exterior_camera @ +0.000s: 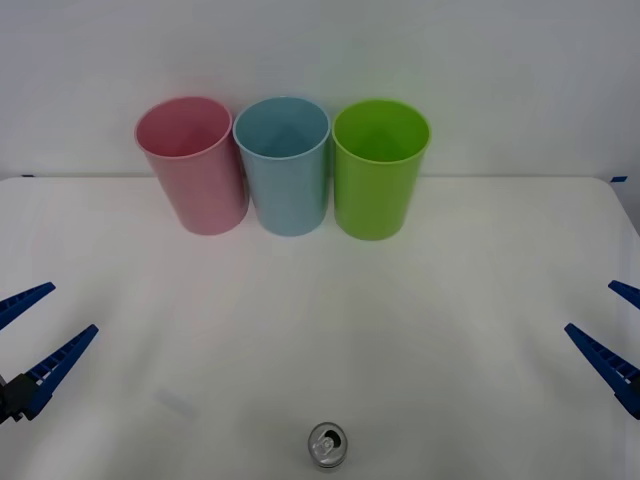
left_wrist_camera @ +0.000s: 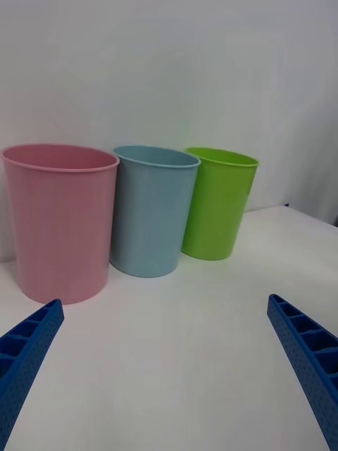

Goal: Grasp the object on the table and drop it into the matching bin: aluminum can to the light blue bin, PET bottle to the pink bin.

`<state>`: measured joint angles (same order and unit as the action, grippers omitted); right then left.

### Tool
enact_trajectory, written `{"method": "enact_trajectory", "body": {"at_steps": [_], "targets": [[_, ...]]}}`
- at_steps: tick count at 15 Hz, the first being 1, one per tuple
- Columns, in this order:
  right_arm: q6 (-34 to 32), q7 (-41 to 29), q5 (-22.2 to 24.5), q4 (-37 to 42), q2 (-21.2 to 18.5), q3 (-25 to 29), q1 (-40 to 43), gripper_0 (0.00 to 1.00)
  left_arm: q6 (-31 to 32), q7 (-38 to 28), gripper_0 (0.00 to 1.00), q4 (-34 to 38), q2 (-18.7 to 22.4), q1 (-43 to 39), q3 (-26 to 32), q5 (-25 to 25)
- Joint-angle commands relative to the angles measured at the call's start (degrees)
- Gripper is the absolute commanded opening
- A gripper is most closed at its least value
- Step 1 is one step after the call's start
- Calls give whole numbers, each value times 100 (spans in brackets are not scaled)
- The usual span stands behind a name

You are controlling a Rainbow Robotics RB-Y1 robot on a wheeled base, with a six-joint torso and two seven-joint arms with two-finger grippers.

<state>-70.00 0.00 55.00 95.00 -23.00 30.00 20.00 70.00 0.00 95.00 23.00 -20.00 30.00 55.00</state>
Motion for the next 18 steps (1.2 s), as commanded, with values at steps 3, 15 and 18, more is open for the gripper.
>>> {"method": "enact_trajectory", "body": {"at_steps": [3,15,18], "targets": [[-5,-9,-51,-69,147,-12,48,100,0,0,100,0,0,0,0,0],[-119,299,46,-69,-372,-785,391,100,0,0,100,0,0,0,0,0],[-119,431,222,-69,-460,-1040,382,100,0,0,100,0,0,0,0,0]]}}
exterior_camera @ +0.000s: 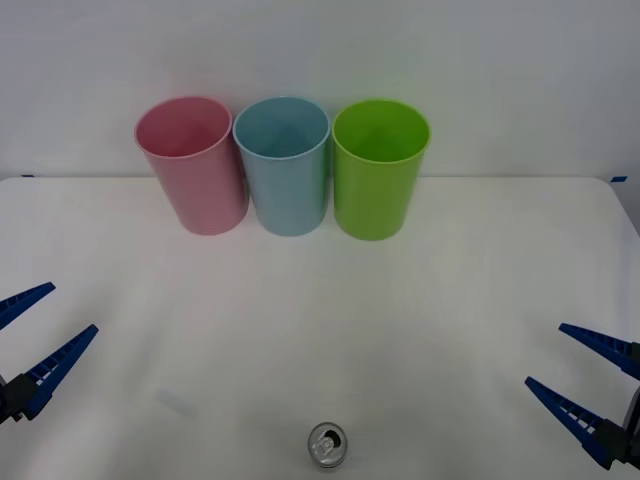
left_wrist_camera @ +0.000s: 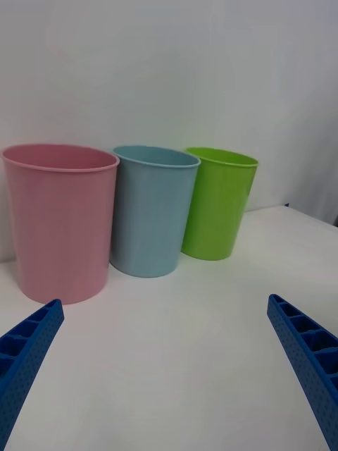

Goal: Grasp the object on the table and drop it into the matching bin: aluminum can to the light blue bin, PET bottle to the pink bin.

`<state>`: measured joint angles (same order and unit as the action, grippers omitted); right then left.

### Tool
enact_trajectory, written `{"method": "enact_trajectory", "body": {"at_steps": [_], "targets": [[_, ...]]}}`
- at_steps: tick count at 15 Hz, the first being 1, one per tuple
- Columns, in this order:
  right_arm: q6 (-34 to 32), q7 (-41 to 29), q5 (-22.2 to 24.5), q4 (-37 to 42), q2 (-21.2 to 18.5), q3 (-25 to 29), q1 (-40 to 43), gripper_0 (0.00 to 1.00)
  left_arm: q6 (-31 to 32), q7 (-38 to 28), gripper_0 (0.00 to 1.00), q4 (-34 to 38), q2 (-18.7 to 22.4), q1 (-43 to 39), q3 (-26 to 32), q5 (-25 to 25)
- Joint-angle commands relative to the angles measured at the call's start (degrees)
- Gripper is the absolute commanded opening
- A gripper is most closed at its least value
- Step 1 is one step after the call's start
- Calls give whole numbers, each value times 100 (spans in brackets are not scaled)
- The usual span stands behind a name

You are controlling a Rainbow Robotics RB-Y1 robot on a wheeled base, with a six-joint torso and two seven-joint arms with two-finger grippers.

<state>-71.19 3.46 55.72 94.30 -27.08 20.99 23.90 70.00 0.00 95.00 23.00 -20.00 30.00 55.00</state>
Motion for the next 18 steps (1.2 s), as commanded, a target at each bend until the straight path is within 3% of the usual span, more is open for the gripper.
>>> {"method": "enact_trajectory", "body": {"at_steps": [1,12,18], "targets": [[-9,120,247,0,-43,-183,-44,100,0,0,100,0,0,0,0,0],[0,559,1108,0,-61,-1361,-597,100,0,0,100,0,0,0,0,0],[-404,797,1372,-756,-52,-2152,-1301,100,0,0,100,0,0,0,0,0]]}}
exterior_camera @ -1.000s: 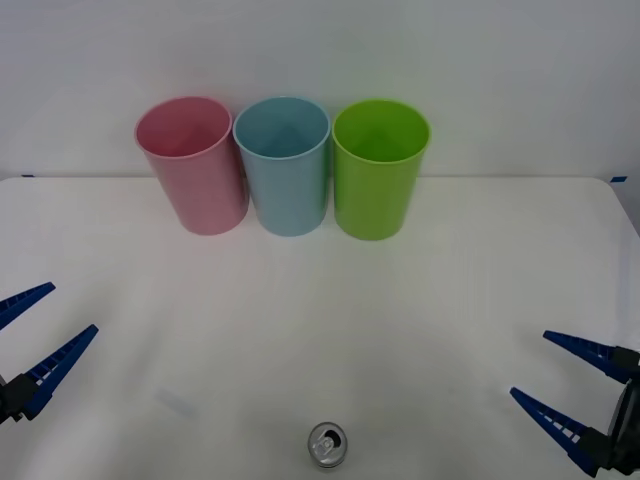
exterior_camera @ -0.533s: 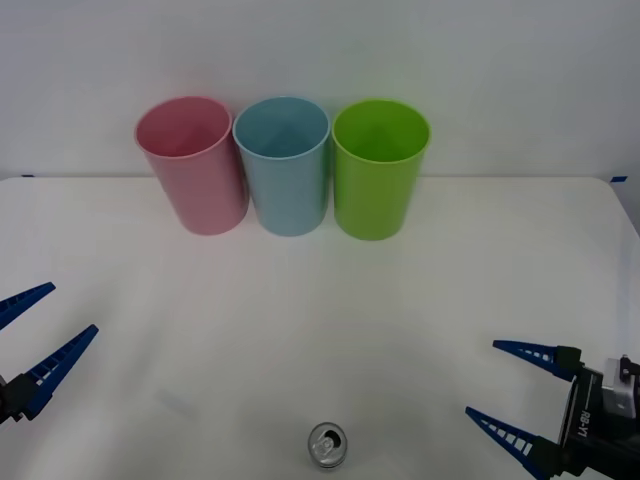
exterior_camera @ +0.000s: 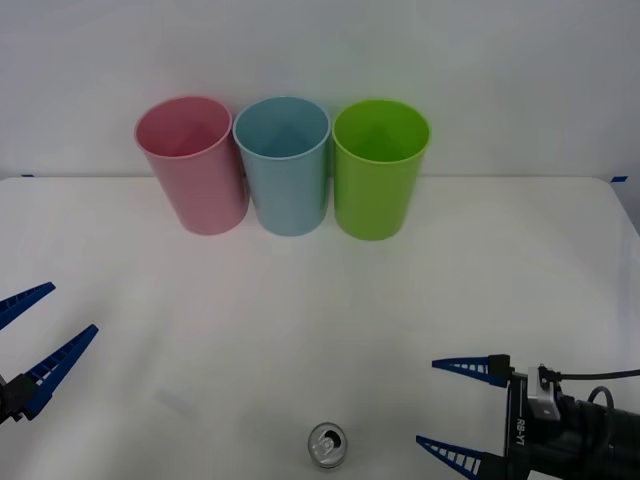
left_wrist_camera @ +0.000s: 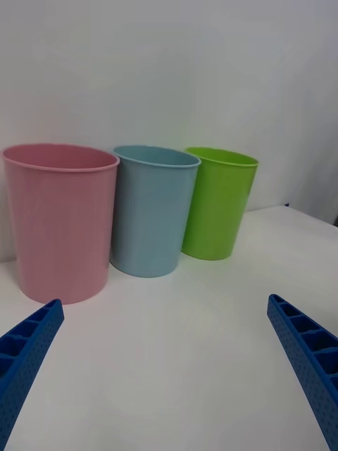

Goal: Grasp the object on the table and drop it into the matching bin: aluminum can to the light blue bin, PET bottle to the pink bin.

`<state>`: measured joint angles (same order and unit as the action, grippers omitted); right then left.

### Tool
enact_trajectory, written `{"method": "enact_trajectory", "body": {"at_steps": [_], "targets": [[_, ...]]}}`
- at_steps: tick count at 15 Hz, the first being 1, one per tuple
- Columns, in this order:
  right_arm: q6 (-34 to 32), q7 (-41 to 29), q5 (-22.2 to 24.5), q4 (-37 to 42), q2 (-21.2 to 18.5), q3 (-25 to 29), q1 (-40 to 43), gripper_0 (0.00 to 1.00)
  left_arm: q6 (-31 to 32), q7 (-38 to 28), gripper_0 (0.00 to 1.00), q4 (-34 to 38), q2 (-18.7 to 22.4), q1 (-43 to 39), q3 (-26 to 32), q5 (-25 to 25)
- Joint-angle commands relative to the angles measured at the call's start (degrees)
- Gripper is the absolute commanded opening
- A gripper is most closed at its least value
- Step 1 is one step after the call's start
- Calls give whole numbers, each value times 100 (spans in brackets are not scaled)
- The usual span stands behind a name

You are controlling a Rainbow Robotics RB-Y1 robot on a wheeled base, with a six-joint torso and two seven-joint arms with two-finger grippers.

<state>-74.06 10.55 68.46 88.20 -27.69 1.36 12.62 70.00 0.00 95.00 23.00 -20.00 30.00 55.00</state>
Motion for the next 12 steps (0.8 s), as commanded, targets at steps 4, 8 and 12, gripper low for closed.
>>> {"method": "enact_trajectory", "body": {"at_steps": [4,8,12], "targets": [[-135,272,123,-154,-88,-620,-331,100,0,0,100,0,0,0,0,0],[-117,430,317,-180,-105,-857,-480,100,0,0,100,0,0,0,0,0],[-100,597,317,-549,-97,-1244,-779,100,0,0,100,0,0,0,0,0]]}}
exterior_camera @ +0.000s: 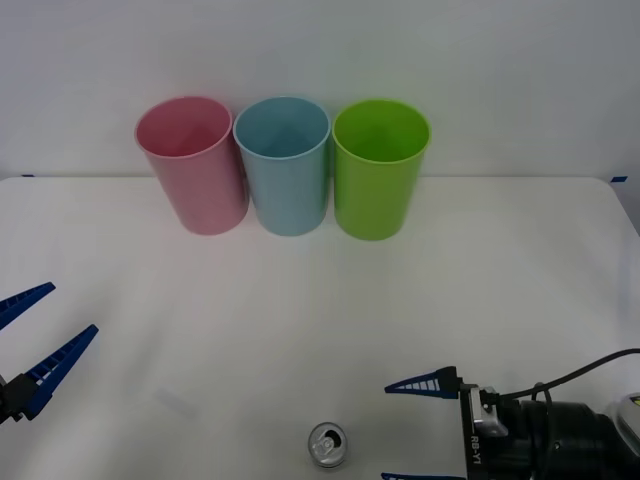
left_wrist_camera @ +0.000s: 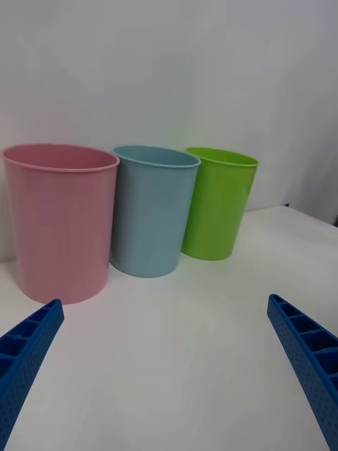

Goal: Grasp the object on the table and drop it into the matching bin: aluminum can to the light blue bin, PET bottle to the pink bin.

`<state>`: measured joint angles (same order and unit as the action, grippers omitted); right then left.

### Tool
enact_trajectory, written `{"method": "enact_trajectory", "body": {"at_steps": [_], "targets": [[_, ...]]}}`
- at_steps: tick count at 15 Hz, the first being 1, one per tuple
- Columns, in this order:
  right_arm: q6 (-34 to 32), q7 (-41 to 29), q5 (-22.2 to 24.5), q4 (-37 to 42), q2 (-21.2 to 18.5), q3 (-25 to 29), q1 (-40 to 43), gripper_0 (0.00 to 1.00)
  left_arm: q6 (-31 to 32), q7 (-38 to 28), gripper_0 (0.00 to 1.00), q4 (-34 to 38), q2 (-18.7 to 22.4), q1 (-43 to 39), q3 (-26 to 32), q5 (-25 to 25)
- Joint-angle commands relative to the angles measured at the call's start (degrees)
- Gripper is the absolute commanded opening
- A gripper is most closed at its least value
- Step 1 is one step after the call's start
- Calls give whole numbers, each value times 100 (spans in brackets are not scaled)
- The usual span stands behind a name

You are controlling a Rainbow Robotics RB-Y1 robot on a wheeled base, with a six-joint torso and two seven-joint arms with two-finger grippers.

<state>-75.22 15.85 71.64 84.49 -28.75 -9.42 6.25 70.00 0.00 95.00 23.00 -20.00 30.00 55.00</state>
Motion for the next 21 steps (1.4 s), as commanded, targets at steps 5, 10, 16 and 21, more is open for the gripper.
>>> {"method": "enact_trajectory", "body": {"at_steps": [5,10,16,21], "targets": [[359,243,8,-275,115,-578,-300,100,0,0,100,0,0,0,0,0],[561,305,360,-292,467,-675,-318,100,0,0,100,0,0,0,0,0],[860,410,501,-328,608,-974,-326,100,0,0,100,0,0,0,0,0],[1115,472,501,-319,731,-1193,-335,100,0,0,100,0,0,0,0,0]]}}
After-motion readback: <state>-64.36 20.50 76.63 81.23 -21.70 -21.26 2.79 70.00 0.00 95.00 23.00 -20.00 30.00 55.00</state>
